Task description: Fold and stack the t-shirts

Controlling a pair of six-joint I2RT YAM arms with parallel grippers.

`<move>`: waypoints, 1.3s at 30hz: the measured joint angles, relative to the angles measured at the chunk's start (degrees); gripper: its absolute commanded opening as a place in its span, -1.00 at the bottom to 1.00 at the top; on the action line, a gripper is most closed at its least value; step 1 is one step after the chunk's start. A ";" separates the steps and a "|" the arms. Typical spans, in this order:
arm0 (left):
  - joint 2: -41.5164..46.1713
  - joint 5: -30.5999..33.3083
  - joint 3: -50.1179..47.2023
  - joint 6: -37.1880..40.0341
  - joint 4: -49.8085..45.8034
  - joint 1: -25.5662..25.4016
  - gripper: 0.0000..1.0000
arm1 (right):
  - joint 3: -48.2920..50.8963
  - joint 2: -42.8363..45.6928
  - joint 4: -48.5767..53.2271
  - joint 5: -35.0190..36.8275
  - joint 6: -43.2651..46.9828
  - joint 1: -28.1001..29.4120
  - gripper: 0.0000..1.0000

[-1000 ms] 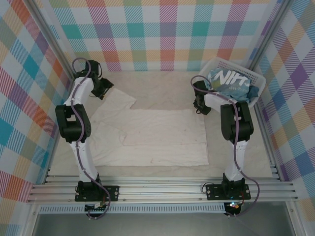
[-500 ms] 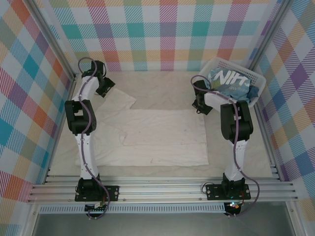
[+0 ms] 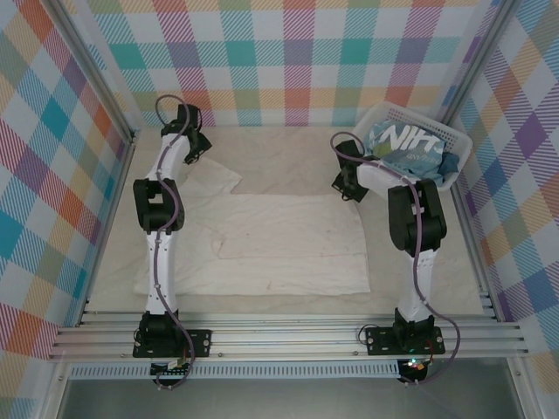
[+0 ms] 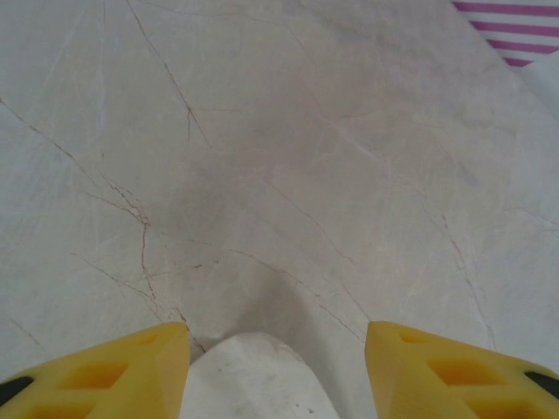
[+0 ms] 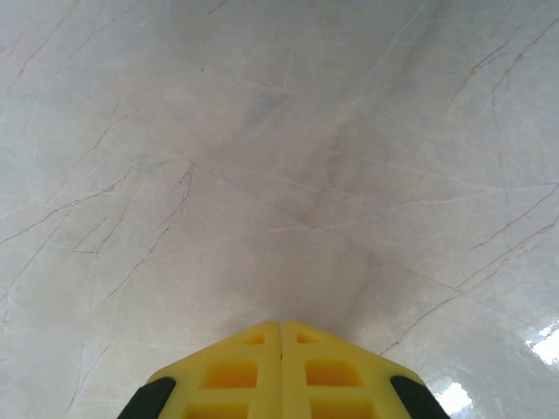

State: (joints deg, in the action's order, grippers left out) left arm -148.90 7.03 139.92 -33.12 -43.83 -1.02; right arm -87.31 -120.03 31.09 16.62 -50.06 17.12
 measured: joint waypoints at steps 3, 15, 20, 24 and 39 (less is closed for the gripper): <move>-1.92 0.83 1.73 0.04 -0.66 -0.22 0.10 | 0.39 0.63 -0.02 -0.20 0.26 0.00 -1.00; -6.14 3.85 6.32 1.36 -3.69 -1.62 -0.40 | 2.95 2.03 -0.20 -0.87 1.22 0.00 -1.00; -6.21 4.90 6.51 1.90 -5.01 -1.60 -0.88 | 3.21 2.43 -0.20 -0.87 1.27 -0.04 -1.00; -6.14 6.05 6.54 1.90 -5.68 -1.73 -1.00 | 3.21 2.45 -0.20 -0.85 1.84 -0.04 -1.00; 26.62 5.97 -24.74 -0.70 -14.62 -2.86 -1.00 | 3.19 5.84 -0.13 -4.15 13.33 -0.26 -1.00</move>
State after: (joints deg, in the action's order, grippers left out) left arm -122.28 12.99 115.18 -33.82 -58.46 -3.88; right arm -84.12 -114.19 30.96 12.47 -36.73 16.86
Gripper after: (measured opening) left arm 0.048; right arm 0.048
